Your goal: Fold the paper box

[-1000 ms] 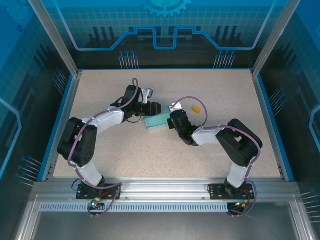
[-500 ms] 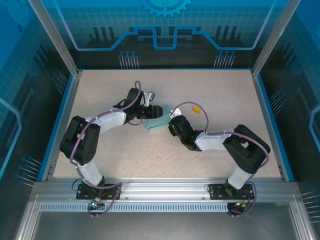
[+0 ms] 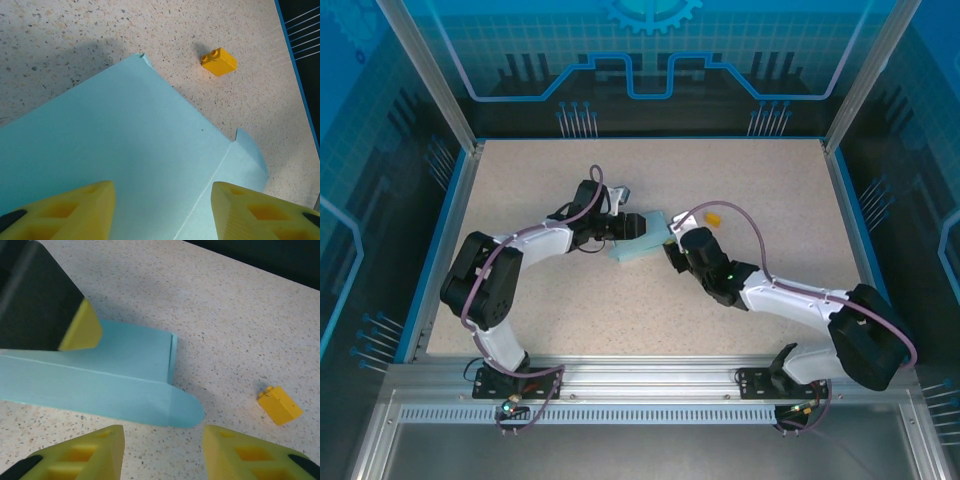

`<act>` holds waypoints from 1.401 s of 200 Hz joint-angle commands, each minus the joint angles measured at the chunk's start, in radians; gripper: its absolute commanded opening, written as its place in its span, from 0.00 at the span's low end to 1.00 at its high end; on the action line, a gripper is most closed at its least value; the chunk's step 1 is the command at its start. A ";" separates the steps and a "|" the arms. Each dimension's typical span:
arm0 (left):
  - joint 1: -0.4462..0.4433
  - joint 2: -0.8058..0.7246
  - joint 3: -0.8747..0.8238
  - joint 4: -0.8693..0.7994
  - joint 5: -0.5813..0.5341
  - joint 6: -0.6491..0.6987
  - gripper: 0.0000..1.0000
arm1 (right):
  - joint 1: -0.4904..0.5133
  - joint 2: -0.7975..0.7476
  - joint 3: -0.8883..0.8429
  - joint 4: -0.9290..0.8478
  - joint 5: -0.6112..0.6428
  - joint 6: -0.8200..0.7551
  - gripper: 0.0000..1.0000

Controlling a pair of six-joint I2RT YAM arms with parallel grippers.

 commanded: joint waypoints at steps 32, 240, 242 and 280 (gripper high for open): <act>-0.008 0.009 -0.045 0.041 -0.035 -0.041 0.55 | -0.113 0.082 0.149 -0.085 -0.179 0.045 0.51; -0.026 0.004 -0.114 0.103 -0.079 -0.054 0.56 | -0.226 0.476 0.325 -0.162 -0.310 0.097 0.51; -0.027 0.000 -0.112 0.102 -0.080 -0.054 0.56 | -0.225 0.475 0.326 -0.164 -0.312 0.095 0.51; -0.026 -0.050 -0.084 0.072 -0.113 -0.035 0.62 | -0.219 0.430 0.339 -0.193 -0.310 0.062 0.52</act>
